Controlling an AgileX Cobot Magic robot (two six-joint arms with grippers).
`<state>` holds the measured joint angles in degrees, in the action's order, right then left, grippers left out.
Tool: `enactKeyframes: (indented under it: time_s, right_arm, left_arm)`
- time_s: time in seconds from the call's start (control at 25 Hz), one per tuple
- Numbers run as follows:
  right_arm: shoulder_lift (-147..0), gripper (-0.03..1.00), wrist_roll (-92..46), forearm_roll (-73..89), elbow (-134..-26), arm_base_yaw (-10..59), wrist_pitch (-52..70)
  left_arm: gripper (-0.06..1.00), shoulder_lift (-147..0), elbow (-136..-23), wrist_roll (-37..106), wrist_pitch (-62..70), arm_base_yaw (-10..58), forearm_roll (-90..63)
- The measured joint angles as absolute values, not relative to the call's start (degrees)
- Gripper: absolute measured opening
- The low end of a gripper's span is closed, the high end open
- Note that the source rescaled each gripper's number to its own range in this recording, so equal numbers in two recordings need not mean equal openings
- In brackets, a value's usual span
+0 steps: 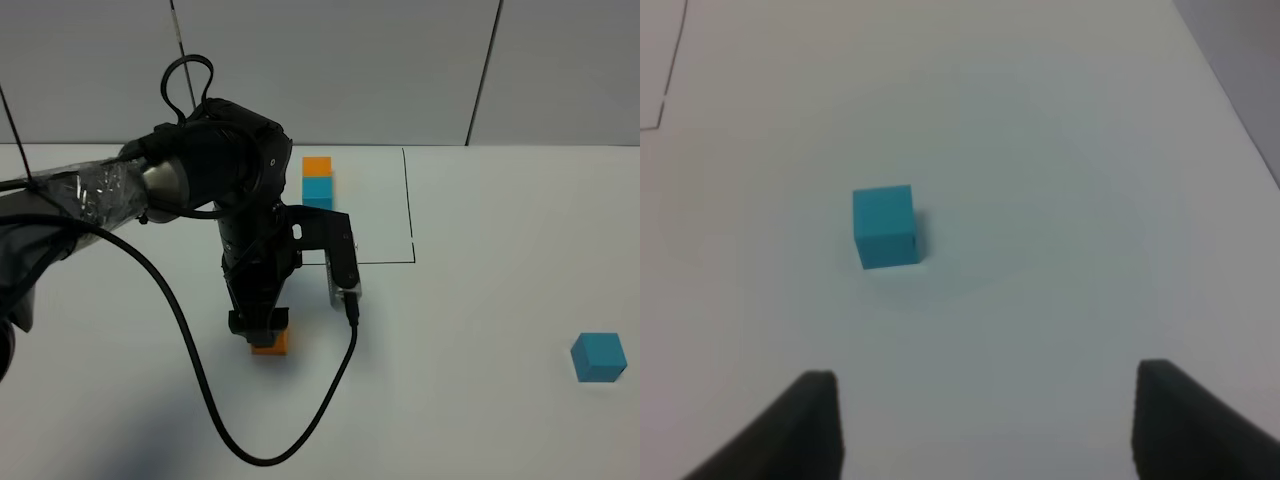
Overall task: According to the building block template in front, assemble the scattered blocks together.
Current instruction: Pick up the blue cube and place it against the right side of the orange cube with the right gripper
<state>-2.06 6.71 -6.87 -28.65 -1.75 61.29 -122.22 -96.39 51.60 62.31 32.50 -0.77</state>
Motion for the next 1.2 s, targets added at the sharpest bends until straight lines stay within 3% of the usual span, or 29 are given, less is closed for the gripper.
enactKeyframes:
  time_s: [0.48,1.2]
  right_arm:
    - [-2.1,0.56,6.7,-6.9,-28.7,-1.8,61.3]
    - [-2.1,0.56,6.7,-6.9,-28.7,-1.8,61.3]
  left_arm:
    - [0.99,-118.0,-96.4,28.3,64.3,31.1,-1.2]
    - [0.99,-115.1,-96.4,23.1,68.0,27.4,-2.7]
